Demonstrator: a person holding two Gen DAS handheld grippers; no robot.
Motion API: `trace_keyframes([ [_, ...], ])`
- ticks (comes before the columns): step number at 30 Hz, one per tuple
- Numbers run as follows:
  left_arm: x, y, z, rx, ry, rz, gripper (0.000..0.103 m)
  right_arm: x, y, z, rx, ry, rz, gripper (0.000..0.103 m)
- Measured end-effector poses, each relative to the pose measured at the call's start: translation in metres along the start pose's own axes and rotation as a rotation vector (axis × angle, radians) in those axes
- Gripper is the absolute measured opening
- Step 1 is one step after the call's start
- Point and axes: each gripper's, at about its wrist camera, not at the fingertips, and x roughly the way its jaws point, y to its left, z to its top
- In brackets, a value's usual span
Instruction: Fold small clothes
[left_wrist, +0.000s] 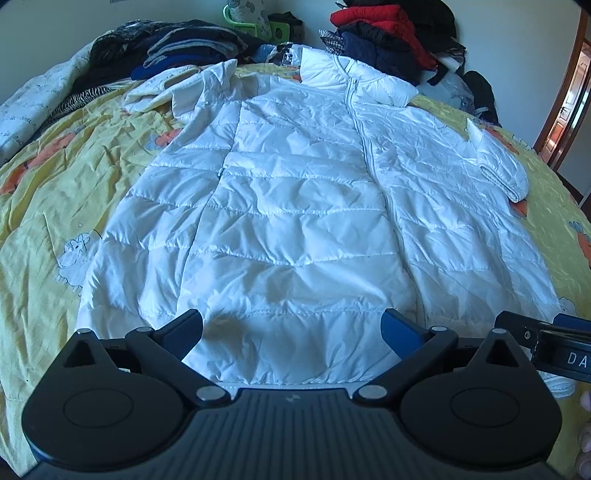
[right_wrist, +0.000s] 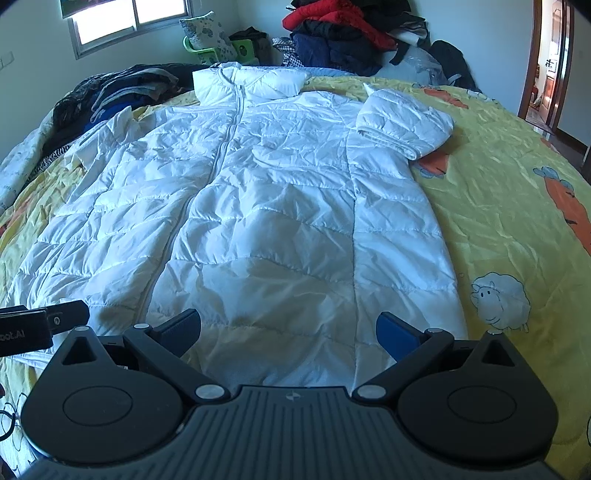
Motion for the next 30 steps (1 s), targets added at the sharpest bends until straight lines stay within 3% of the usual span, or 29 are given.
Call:
trace_keyframes([
  [14, 0.013, 0.010, 0.010, -0.021, 0.018, 0.028, 0.103, 0.011, 0.003, 0.017, -0.027, -0.013, 0.025, 0.103],
  [21, 0.020, 0.016, 0.016, -0.037, 0.027, 0.031, 0.103, 0.020, 0.006, 0.032, -0.038, -0.001, 0.085, 0.103],
  [27, 0.023, 0.032, 0.031, -0.105, 0.031, 0.010, 0.103, 0.025, 0.003, 0.075, -0.021, -0.014, 0.197, 0.103],
  [30, 0.025, 0.041, 0.042, -0.121, 0.009, 0.017, 0.103, 0.030, 0.003, 0.104, -0.026, -0.042, 0.208, 0.103],
])
